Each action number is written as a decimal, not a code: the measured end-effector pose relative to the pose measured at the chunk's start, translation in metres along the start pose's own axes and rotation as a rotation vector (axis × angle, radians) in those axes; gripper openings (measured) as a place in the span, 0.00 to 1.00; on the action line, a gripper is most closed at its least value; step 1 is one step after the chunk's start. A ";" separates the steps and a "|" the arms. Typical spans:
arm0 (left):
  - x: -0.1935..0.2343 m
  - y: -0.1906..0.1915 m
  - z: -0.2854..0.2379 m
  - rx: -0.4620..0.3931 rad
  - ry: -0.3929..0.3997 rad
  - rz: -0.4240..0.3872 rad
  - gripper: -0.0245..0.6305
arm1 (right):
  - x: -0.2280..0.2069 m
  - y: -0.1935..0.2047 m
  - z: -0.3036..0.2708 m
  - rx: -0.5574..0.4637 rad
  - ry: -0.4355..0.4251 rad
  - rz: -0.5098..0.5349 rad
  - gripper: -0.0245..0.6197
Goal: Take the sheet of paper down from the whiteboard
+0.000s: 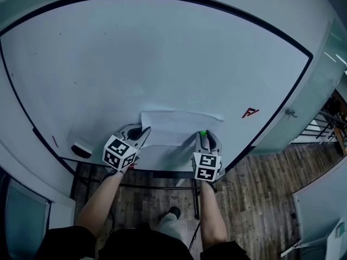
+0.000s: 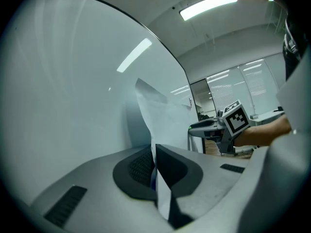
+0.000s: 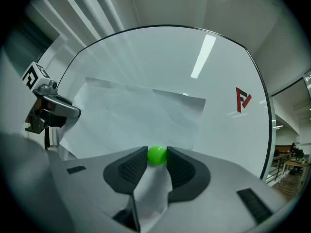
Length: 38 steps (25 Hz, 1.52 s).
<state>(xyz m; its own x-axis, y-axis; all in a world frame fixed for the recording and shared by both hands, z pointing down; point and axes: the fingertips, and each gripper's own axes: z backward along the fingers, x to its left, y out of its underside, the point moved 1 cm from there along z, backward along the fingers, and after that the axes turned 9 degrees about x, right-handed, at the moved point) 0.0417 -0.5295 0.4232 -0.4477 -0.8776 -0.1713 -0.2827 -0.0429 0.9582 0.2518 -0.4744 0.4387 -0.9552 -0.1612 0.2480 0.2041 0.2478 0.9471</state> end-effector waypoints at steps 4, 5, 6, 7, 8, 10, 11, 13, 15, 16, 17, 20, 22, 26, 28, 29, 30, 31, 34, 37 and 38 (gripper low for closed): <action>0.002 0.002 0.006 0.005 -0.006 -0.002 0.07 | 0.002 -0.001 0.000 -0.003 0.000 -0.002 0.25; 0.003 0.003 0.007 0.005 -0.011 0.000 0.07 | 0.004 -0.002 0.000 -0.006 -0.005 -0.003 0.25; 0.005 0.003 0.009 0.005 -0.017 0.005 0.07 | 0.007 -0.003 0.000 -0.008 -0.011 -0.003 0.25; 0.007 0.004 0.011 0.005 -0.024 0.012 0.07 | 0.009 -0.003 0.000 -0.007 -0.015 -0.002 0.25; 0.009 0.004 0.014 0.004 -0.029 0.018 0.07 | 0.009 -0.002 0.000 -0.003 -0.016 0.001 0.25; 0.010 0.005 0.017 0.003 -0.035 0.021 0.07 | 0.011 0.000 0.000 0.001 -0.019 0.003 0.25; 0.011 0.006 0.018 0.003 -0.036 0.019 0.07 | 0.013 -0.001 0.000 -0.002 -0.021 0.003 0.25; 0.013 0.007 0.021 0.002 -0.043 0.022 0.07 | 0.015 -0.001 0.000 -0.003 -0.022 0.004 0.25; 0.017 0.008 0.025 0.001 -0.051 0.030 0.07 | 0.016 -0.001 0.000 0.000 -0.022 0.005 0.25; 0.018 0.009 0.026 0.002 -0.054 0.032 0.07 | 0.016 -0.001 -0.001 0.002 -0.021 0.005 0.25; 0.019 0.010 0.028 0.003 -0.056 0.033 0.07 | 0.016 0.000 -0.001 0.006 -0.021 0.006 0.25; 0.022 0.012 0.031 0.003 -0.064 0.038 0.07 | 0.015 0.006 -0.003 0.022 -0.016 0.014 0.25; 0.023 0.012 0.033 0.003 -0.066 0.038 0.07 | 0.017 0.003 -0.002 0.011 -0.020 0.012 0.25; 0.024 0.011 0.036 0.002 -0.072 0.038 0.07 | 0.017 0.006 -0.003 0.019 -0.017 0.018 0.25; 0.025 0.011 0.037 0.001 -0.079 0.042 0.07 | 0.015 0.006 -0.002 0.023 -0.012 0.022 0.25; 0.026 0.012 0.038 0.001 -0.084 0.045 0.07 | 0.013 0.006 -0.002 0.022 -0.011 0.019 0.25; 0.026 0.012 0.039 0.000 -0.088 0.049 0.07 | 0.012 0.006 -0.002 0.020 -0.011 0.012 0.25; 0.027 0.013 0.040 -0.001 -0.095 0.053 0.07 | 0.011 0.005 -0.002 0.018 -0.010 0.002 0.25; 0.033 0.016 0.045 -0.002 -0.116 0.068 0.07 | 0.004 0.011 -0.003 0.032 0.000 -0.012 0.25; 0.034 0.017 0.048 -0.001 -0.125 0.067 0.07 | 0.002 0.010 -0.002 0.020 -0.001 -0.019 0.25; 0.034 0.017 0.048 -0.001 -0.126 0.066 0.07 | 0.001 0.008 -0.002 0.016 0.001 -0.024 0.25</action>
<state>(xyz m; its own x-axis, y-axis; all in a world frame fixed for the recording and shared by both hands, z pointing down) -0.0190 -0.5367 0.4223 -0.5682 -0.8118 -0.1348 -0.2481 0.0128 0.9687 0.2530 -0.4740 0.4472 -0.9596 -0.1681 0.2254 0.1776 0.2590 0.9494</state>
